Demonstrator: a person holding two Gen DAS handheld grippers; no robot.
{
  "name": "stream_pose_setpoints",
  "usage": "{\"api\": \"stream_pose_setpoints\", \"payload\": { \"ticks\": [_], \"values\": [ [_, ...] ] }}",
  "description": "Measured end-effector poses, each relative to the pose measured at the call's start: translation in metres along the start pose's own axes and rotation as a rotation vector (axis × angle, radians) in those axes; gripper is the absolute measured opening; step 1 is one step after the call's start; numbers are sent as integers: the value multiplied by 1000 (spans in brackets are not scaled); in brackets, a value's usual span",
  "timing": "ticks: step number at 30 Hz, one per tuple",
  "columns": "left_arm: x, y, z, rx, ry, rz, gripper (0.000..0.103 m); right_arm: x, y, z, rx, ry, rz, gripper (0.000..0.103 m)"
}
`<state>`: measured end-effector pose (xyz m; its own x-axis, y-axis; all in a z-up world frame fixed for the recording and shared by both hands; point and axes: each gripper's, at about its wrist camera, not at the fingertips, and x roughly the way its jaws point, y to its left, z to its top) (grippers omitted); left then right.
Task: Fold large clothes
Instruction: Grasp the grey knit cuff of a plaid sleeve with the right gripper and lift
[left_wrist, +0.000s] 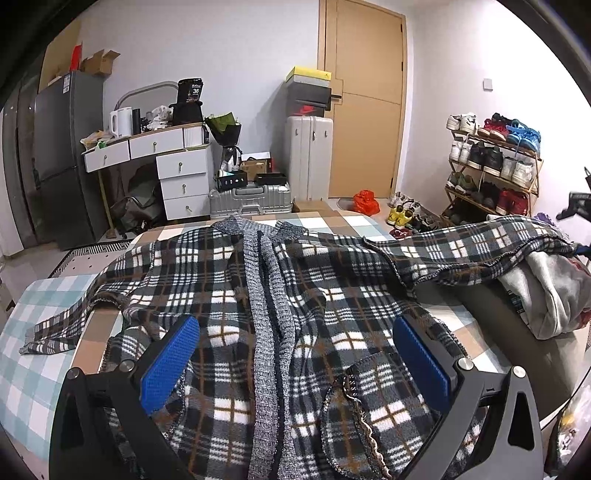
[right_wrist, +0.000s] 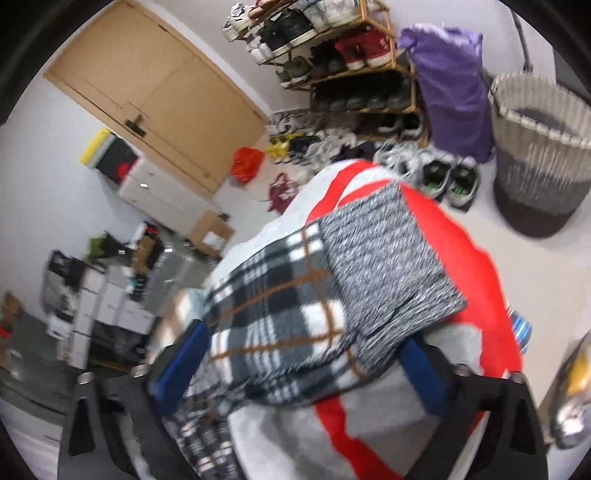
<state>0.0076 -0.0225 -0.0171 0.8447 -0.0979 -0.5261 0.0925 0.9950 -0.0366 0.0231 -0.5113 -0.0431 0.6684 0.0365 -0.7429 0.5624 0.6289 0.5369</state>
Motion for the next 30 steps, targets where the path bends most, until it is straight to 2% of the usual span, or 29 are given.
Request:
{"api": "stream_pose_setpoints", "payload": {
  "ticks": [1,2,4,6,7,12,19,25,30],
  "values": [
    [0,0,0,-1,1,-1,102,2,1,0,-14,-7,-22,60],
    [0,0,0,0,3,-1,102,5,2,0,-37,-13,-59,51],
    [-1,0,0,-1,4,-4,102,7,-1,0,-59,-38,-82,26],
    [-1,-1,0,1,3,-3,102,6,-5,0,-72,-74,-73,15],
    [0,0,1,1,4,-2,102,3,-6,0,-75,-92,-66,12],
    [-1,-1,1,2,6,-2,102,-14,-1,0,-109,-199,-54,9],
    [-2,3,0,3,2,7,102,-46,43,7,-192,-351,-34,8],
    [-7,16,0,4,-3,27,102,-71,111,8,-321,-493,15,8],
    [-12,34,0,-8,-12,55,102,-87,192,-12,-456,-590,116,8]
  ]
}}
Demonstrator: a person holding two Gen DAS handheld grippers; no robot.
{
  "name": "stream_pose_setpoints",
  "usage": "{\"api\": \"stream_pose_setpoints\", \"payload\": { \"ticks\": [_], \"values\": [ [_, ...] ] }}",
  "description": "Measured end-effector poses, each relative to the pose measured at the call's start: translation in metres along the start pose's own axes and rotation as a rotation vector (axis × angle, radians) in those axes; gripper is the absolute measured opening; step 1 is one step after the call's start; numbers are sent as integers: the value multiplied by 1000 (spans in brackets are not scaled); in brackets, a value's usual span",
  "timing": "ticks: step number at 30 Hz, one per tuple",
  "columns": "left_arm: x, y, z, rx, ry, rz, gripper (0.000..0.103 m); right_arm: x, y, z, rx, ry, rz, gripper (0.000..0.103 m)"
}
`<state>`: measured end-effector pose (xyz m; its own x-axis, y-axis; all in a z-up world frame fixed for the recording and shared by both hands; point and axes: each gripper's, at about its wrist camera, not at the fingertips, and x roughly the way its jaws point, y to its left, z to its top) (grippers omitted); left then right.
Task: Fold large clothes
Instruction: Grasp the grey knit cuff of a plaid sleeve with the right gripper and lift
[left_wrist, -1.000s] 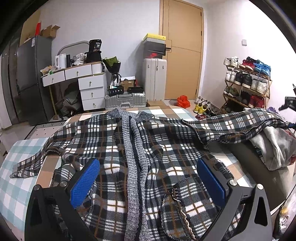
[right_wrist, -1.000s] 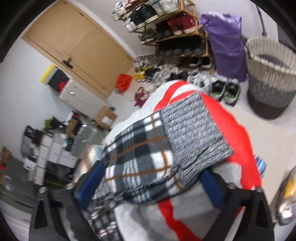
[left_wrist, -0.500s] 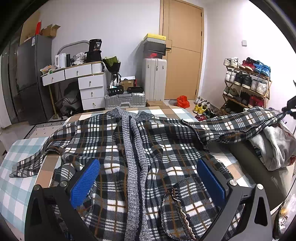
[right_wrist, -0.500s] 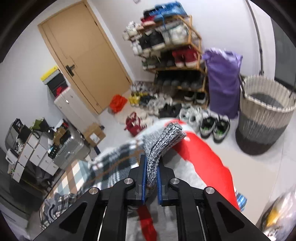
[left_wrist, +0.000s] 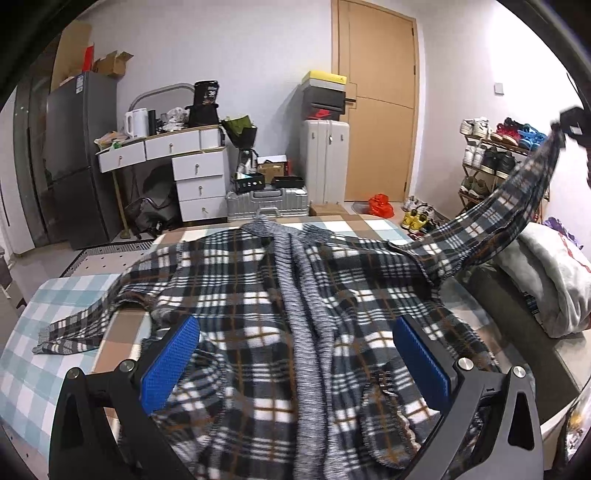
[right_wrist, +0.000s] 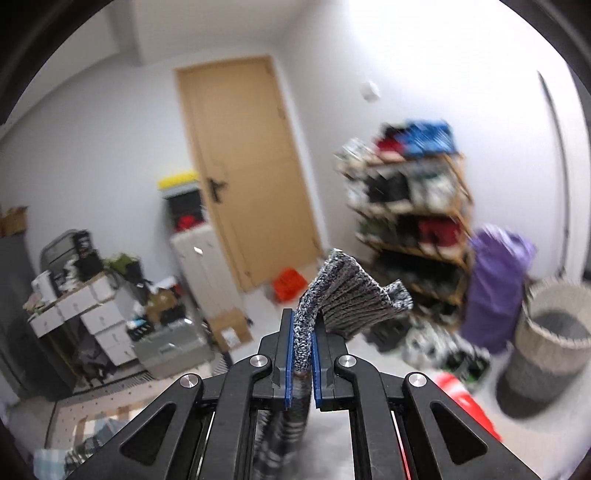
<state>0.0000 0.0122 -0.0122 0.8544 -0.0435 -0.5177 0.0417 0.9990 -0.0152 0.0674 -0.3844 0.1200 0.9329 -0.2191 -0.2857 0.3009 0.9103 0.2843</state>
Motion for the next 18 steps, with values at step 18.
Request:
{"api": "stream_pose_setpoints", "payload": {
  "ticks": [18],
  "values": [
    [-47,84,1,-210,-120,60,102,21,346,-97,-161,191,549,8]
  ]
}}
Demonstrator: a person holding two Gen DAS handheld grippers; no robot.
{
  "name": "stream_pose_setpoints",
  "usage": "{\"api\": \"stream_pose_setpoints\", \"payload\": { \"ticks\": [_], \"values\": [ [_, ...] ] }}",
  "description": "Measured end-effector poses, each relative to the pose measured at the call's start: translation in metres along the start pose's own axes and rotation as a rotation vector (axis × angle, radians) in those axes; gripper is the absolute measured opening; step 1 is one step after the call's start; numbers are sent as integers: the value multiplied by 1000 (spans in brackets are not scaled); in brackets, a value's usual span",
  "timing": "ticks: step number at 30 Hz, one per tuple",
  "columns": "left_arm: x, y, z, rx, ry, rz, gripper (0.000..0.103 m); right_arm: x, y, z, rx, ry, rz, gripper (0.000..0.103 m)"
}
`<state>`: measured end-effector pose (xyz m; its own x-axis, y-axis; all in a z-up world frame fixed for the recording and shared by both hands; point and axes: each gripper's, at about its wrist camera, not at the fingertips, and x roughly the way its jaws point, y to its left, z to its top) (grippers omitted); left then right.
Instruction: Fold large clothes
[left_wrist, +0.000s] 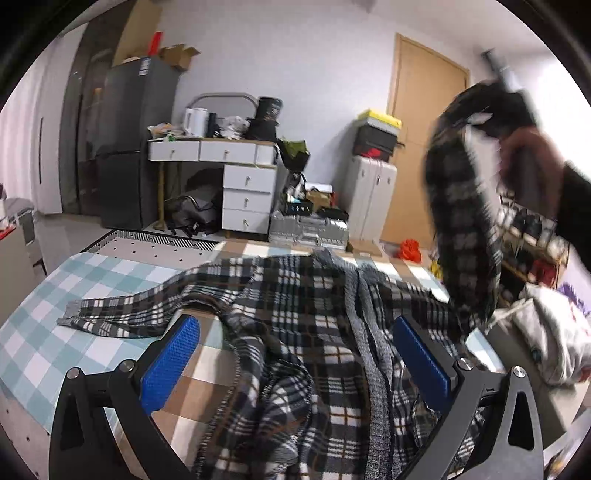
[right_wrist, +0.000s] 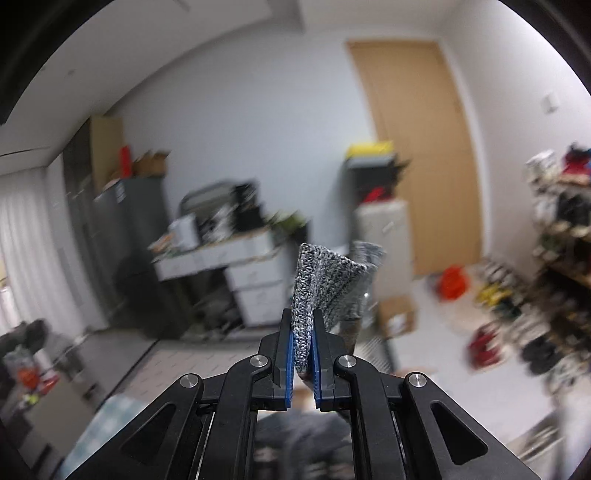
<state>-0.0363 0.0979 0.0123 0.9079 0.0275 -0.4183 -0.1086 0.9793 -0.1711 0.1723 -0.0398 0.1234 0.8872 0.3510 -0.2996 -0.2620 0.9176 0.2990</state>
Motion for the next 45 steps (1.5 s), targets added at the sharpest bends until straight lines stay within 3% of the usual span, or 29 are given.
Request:
{"api": "stream_pose_setpoints", "payload": {
  "ticks": [6,10,12,15,17,20,21,23,25,27,29,31,32,34,36,39,43,44,45],
  "values": [
    [-12,19,6,-40,-68,27,102,101,76,-89,49,235,119,8],
    [-14,36,9,-88,-86,19,102,155,117,-151,98,375,142,8],
    [-14,43,10,-99,-99,23,102,176,129,-180,117,424,113,8],
    [-14,49,11,-109,-105,19,102,187,136,-213,101,447,42,8],
    [-15,53,11,-118,-106,9,102,191,140,-230,115,496,63,8],
    [-17,55,10,-127,-119,12,102,206,142,-252,148,647,71,9],
    [-19,55,10,-130,-124,10,102,212,139,-261,182,738,89,10],
    [-22,56,10,-139,-132,8,102,215,130,-277,285,893,226,10],
    [-26,57,10,-151,-150,-1,102,204,128,-280,340,957,347,10],
    [-31,61,9,-167,-176,-5,102,183,126,-267,308,946,456,11],
    [-36,63,10,-180,-204,3,102,158,118,-248,261,898,535,23],
    [-41,63,10,-182,-246,35,102,121,93,-218,223,763,544,75],
    [-42,63,10,-179,-263,50,102,106,78,-202,217,676,537,82],
    [-39,62,11,-172,-266,59,102,71,33,-169,193,517,490,102],
    [-33,60,10,-168,-247,54,102,54,-12,-149,145,490,340,103],
    [-21,54,9,-158,-202,39,102,52,-75,-144,103,562,70,103],
    [-16,40,4,-105,-185,43,102,75,-153,-173,-85,737,-516,103],
    [-14,37,4,-86,-183,47,102,81,-164,-182,-123,763,-561,103],
    [-13,33,2,-66,-182,51,102,82,-173,-189,-113,763,-511,103]
  ]
}}
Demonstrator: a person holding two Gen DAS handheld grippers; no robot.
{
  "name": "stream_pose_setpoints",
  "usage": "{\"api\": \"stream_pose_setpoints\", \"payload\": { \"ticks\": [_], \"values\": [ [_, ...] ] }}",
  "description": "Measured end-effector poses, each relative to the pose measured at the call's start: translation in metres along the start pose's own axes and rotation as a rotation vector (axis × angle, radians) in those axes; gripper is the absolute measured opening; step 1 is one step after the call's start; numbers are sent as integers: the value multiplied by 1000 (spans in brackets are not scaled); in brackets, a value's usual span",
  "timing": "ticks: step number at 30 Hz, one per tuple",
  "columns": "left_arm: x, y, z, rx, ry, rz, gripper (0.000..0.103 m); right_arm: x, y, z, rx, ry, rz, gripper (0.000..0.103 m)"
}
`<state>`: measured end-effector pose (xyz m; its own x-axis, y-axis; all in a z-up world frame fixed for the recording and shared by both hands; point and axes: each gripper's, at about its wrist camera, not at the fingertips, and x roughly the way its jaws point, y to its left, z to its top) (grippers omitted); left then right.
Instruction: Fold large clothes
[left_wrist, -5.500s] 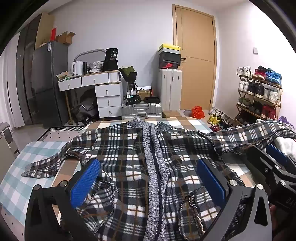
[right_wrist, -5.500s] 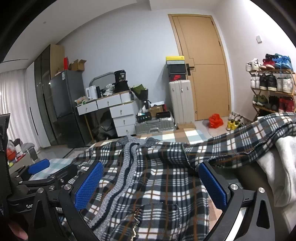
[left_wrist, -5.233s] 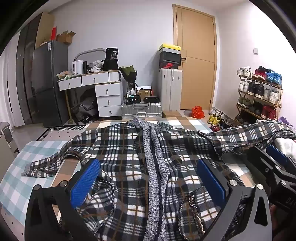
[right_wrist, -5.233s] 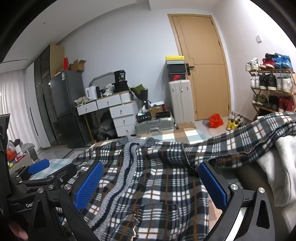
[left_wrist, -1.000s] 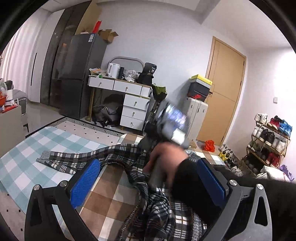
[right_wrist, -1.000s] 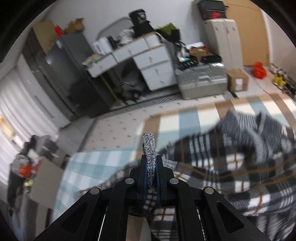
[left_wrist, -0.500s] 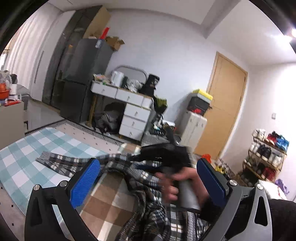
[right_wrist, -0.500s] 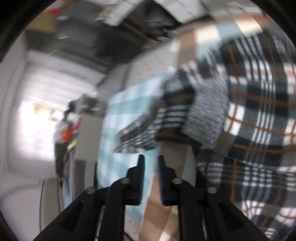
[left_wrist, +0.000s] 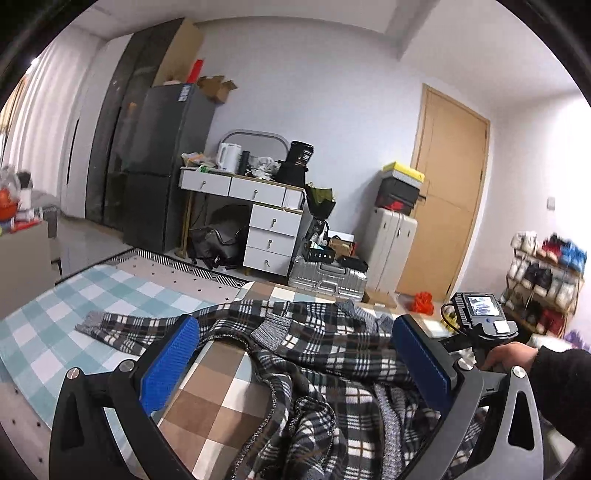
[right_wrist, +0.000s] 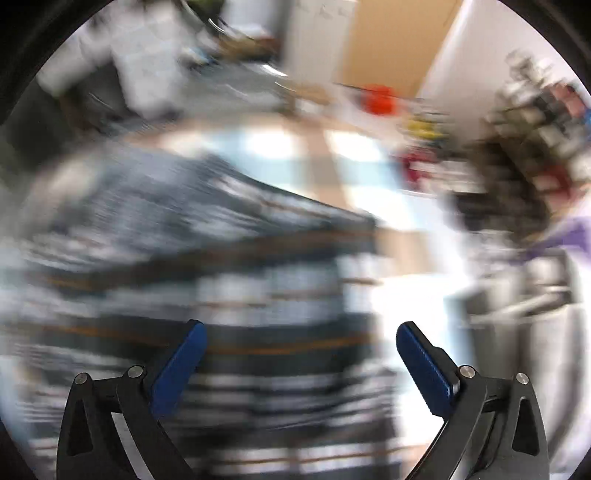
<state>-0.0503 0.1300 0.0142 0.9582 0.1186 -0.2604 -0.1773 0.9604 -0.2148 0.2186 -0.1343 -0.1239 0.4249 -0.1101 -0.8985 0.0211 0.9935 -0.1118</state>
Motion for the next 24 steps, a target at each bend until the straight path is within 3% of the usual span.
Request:
{"api": "stream_pose_setpoints", "payload": {
  "ticks": [2,6,8,12,14,16,19,21,22,23,24],
  "values": [
    [1,-6,-3,28,5,5,102,9,1,1,-7,-6,79,101],
    [3,-10,-5,53,29,9,102,26,27,-28,-201,86,-10,102],
    [6,-10,-5,53,48,3,102,25,26,-47,-284,74,-19,102],
    [6,-6,-3,30,72,-7,102,19,1,-60,-254,63,9,102],
    [6,-6,-3,25,78,-10,102,11,-13,-54,-198,53,69,102],
    [5,-8,-3,29,75,-5,102,-6,-21,-43,-154,-17,112,102],
    [5,-11,-3,34,69,5,102,-41,-20,-20,-67,-138,286,102],
    [8,-11,-4,37,74,13,102,-44,-7,-13,-39,-105,420,103],
    [9,-11,-4,38,78,16,102,-36,6,-11,-33,-25,527,103],
    [10,-10,-4,39,81,21,102,-26,18,-11,-36,35,583,103],
    [11,-9,-5,38,83,25,102,-15,27,-12,-40,64,584,103]
  ]
}}
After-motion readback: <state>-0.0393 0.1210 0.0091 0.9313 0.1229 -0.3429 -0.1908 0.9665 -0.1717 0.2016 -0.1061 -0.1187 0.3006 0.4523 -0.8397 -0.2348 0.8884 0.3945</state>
